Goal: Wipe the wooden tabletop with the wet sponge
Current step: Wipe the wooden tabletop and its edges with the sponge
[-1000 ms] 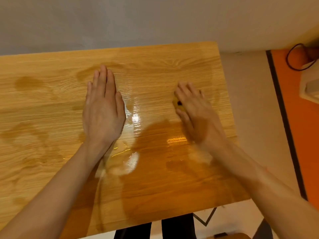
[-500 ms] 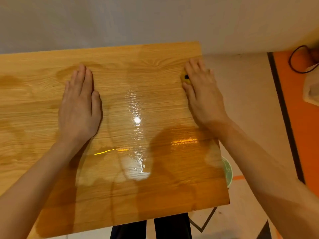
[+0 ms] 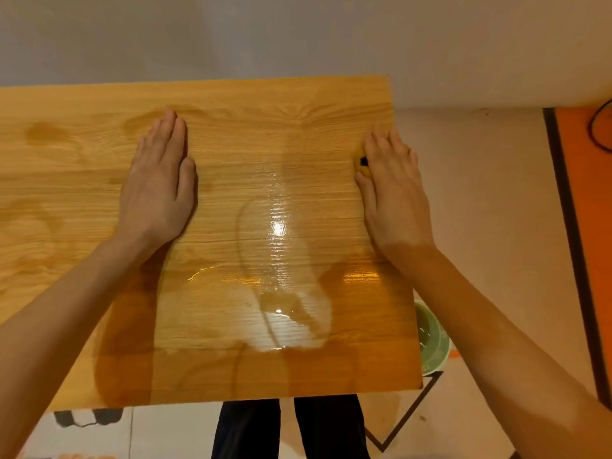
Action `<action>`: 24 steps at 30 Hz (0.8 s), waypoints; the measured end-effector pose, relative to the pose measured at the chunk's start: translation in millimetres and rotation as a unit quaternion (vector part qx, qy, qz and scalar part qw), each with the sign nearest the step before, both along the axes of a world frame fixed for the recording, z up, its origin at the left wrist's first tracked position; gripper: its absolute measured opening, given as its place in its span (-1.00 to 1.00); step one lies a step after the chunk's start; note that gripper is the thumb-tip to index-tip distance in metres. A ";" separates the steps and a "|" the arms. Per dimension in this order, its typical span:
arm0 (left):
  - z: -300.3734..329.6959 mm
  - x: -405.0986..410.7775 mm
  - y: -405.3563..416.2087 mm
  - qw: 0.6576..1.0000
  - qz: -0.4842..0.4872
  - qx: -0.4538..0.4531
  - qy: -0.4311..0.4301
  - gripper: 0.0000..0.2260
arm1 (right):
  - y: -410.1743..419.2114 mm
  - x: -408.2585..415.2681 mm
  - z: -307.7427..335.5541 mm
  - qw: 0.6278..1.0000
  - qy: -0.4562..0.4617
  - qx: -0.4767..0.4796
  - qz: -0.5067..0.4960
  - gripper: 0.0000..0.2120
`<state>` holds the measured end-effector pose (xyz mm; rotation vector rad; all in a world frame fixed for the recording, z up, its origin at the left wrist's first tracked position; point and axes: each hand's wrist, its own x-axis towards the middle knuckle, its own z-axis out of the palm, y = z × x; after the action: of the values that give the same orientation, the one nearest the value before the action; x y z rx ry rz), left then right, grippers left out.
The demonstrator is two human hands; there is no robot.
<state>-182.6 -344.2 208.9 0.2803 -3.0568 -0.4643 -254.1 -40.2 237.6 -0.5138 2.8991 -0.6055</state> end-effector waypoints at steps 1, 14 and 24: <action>3.9 1.4 -0.4 1.000 -0.004 0.014 -0.008 -0.48 | 4.2 6.0 -1.9 1.000 0.003 0.006 0.009 -0.52; 6.8 111.0 27.8 0.999 0.002 0.032 -0.003 -0.51 | -38.7 68.6 -6.3 0.993 0.020 0.018 -0.113 -0.50; 1.6 110.8 27.6 0.999 -0.005 0.033 0.028 -0.52 | -24.6 119.5 -7.3 0.999 0.030 0.014 -0.014 -0.46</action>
<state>-71.8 -316.6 210.4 0.2502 -2.9945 -0.5645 -134.5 -64.8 230.3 -0.4955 2.9713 -0.5612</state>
